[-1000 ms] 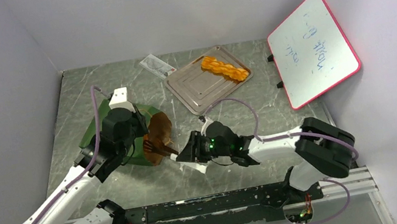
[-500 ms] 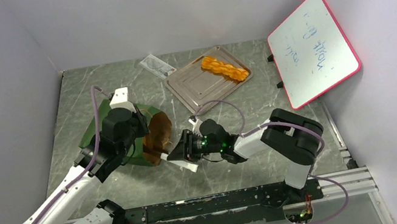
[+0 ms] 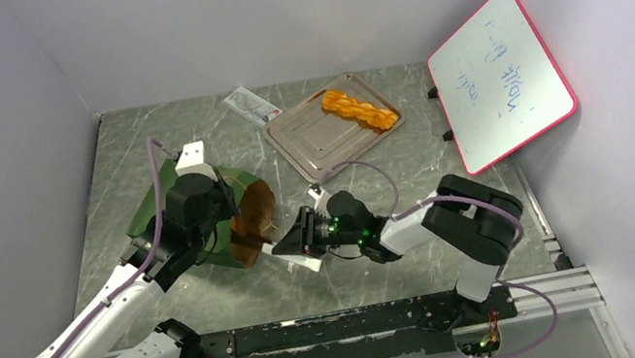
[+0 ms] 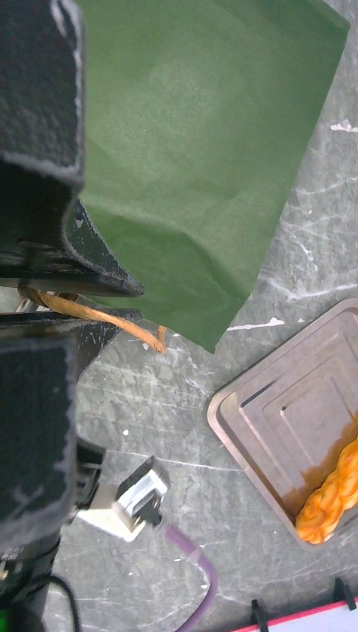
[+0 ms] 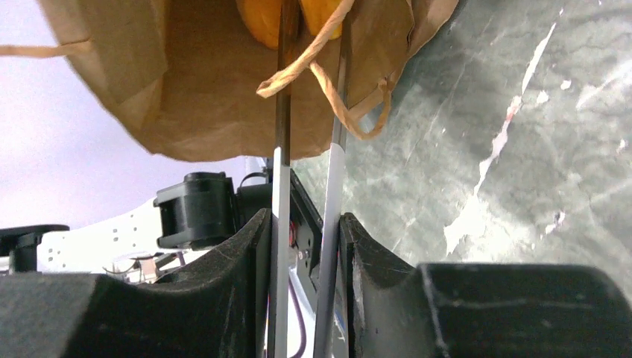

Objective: Take the fake bread out of the paper bag
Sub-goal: Take out the fake bread from the paper bag, then place the fake bread in the container.

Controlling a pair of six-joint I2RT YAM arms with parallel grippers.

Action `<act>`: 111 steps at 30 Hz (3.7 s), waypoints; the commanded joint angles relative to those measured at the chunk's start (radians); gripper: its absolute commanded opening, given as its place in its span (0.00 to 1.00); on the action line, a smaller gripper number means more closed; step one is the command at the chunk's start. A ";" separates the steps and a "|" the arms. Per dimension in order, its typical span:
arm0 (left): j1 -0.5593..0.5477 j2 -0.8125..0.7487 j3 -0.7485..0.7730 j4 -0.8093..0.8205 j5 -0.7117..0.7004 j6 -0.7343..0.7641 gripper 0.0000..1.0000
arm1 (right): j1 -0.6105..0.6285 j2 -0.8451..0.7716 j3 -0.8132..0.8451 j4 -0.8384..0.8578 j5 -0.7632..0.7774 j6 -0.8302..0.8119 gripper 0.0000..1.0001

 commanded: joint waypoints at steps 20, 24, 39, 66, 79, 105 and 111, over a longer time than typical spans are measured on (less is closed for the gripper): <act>-0.007 0.167 0.083 0.054 -0.298 -0.140 0.07 | 0.013 -0.827 -0.305 -0.501 0.198 -0.027 0.00; -0.004 0.199 0.097 0.076 -0.331 -0.138 0.07 | 0.018 -0.995 -0.304 -0.694 0.244 -0.029 0.00; 0.103 0.277 0.126 0.110 -0.267 -0.131 0.07 | 0.025 -1.277 -0.197 -1.048 0.473 -0.011 0.00; 0.050 0.114 0.030 0.045 -0.132 -0.136 0.07 | -0.418 -0.128 0.174 -0.181 0.270 0.092 0.00; 0.031 0.085 0.014 0.037 -0.141 -0.130 0.07 | -0.424 0.025 0.189 -0.075 0.268 0.195 0.31; 0.020 0.082 0.034 0.010 -0.177 -0.140 0.07 | -0.463 -0.110 0.035 -0.068 0.248 0.174 0.44; 0.019 0.083 0.045 0.002 -0.181 -0.139 0.07 | -0.464 -0.236 -0.011 -0.128 0.248 0.134 0.44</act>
